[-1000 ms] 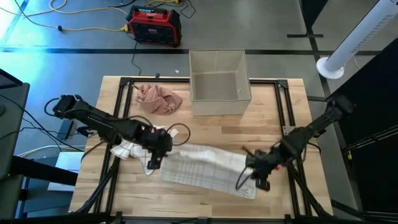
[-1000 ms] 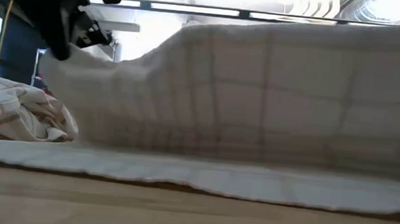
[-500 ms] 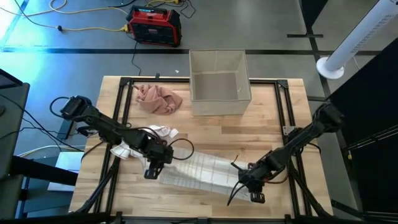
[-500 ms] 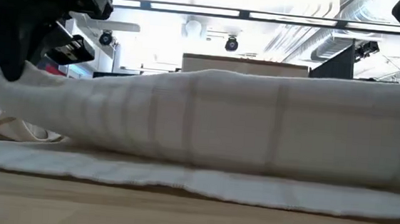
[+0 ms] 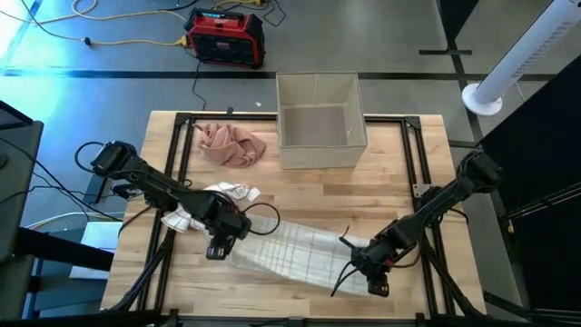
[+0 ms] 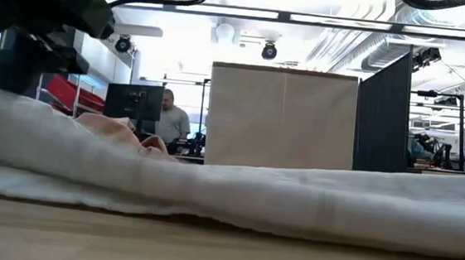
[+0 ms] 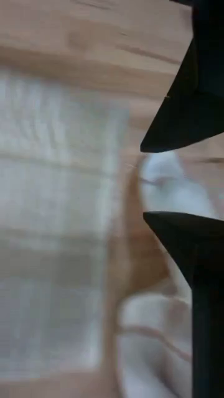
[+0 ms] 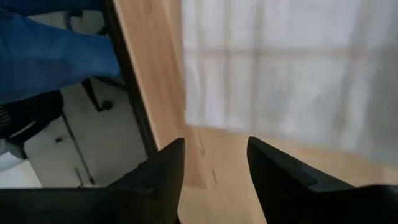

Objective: Fold towel
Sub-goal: Fold the white striped towel

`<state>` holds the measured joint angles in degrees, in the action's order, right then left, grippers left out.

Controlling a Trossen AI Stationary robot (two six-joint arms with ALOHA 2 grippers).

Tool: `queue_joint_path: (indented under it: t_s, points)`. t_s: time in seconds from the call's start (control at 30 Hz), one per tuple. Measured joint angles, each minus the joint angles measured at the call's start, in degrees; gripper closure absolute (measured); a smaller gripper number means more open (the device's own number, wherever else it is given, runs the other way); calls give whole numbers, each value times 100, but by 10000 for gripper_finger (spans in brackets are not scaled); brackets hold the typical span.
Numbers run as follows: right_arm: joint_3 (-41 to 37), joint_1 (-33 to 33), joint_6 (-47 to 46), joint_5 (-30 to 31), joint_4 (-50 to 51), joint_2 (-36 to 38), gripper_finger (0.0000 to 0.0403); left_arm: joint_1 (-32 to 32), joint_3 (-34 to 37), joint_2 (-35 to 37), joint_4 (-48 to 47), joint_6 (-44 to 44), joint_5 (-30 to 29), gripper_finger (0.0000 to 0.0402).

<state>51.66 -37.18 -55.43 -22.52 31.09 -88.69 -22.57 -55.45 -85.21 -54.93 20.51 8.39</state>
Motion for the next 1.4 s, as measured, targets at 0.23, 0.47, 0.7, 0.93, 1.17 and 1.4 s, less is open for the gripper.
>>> queue_joint_path:
  t_s: [0.23,0.47,0.7,0.93,1.17,1.4]
  points:
    - [2,1,-405,1089,399,672,269,9,-333,9,-369,-161,-281,235]
    - [-15,116,-623,2486,411,506,363,25,590,2,1935,155,-298,290]
    - [-1027,313,-1247,2251,-667,346,400,85,1183,2,2505,563,-314,390]
    - [-1825,457,-1983,2133,-1060,575,403,75,1497,-26,3069,759,-355,392]
    - [-2098,957,-1977,2271,-31,1267,403,505,1614,-23,3594,1098,-457,400]
    - [-1754,1550,-2067,2209,1475,2399,403,945,1213,54,3235,883,-359,401]
